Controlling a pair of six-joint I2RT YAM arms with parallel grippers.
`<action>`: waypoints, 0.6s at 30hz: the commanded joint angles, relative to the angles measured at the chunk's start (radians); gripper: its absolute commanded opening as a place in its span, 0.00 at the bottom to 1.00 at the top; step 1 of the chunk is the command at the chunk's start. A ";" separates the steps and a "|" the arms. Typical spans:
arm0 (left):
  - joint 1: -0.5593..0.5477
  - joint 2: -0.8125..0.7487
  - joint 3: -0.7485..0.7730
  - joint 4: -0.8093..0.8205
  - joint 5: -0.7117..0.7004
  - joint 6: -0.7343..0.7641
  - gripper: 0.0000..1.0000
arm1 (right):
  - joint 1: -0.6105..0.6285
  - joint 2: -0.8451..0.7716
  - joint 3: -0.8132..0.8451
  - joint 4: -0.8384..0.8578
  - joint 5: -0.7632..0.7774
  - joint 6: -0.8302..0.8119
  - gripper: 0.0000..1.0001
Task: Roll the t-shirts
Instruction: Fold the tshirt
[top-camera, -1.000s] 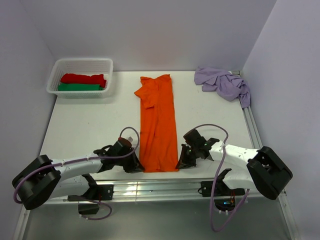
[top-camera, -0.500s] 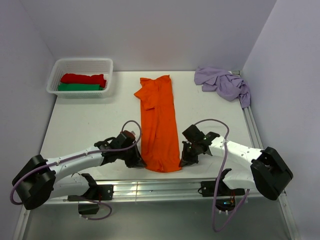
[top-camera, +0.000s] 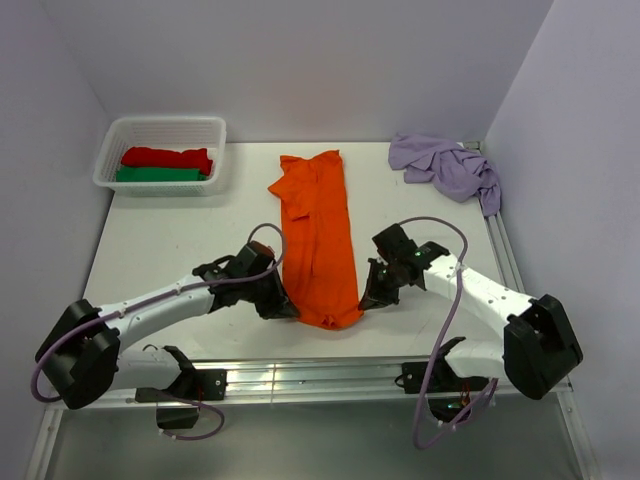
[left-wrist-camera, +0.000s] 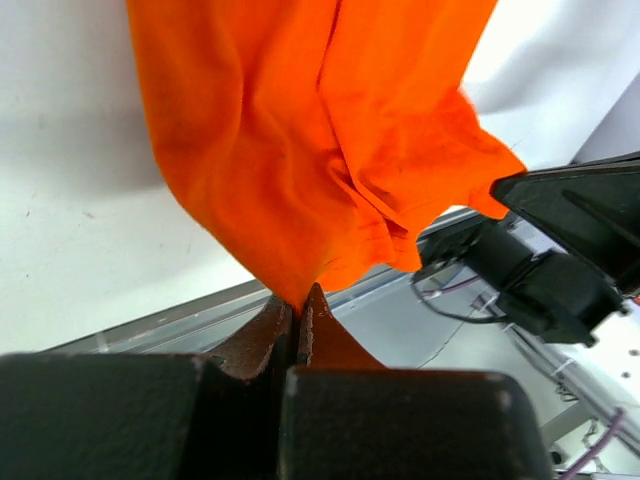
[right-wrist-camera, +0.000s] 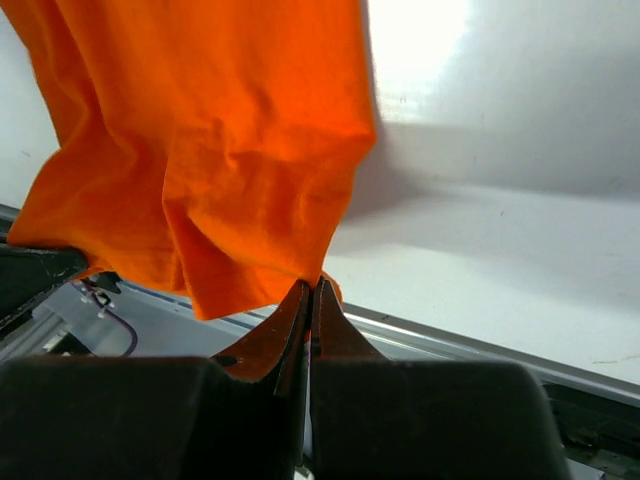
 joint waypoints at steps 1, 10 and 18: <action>0.036 0.008 0.069 -0.028 0.014 0.019 0.00 | -0.052 0.035 0.081 -0.043 -0.018 -0.075 0.00; 0.173 0.132 0.201 -0.064 0.043 0.117 0.00 | -0.130 0.165 0.229 -0.071 -0.047 -0.144 0.00; 0.262 0.244 0.264 -0.057 0.067 0.173 0.00 | -0.181 0.311 0.389 -0.092 -0.056 -0.172 0.00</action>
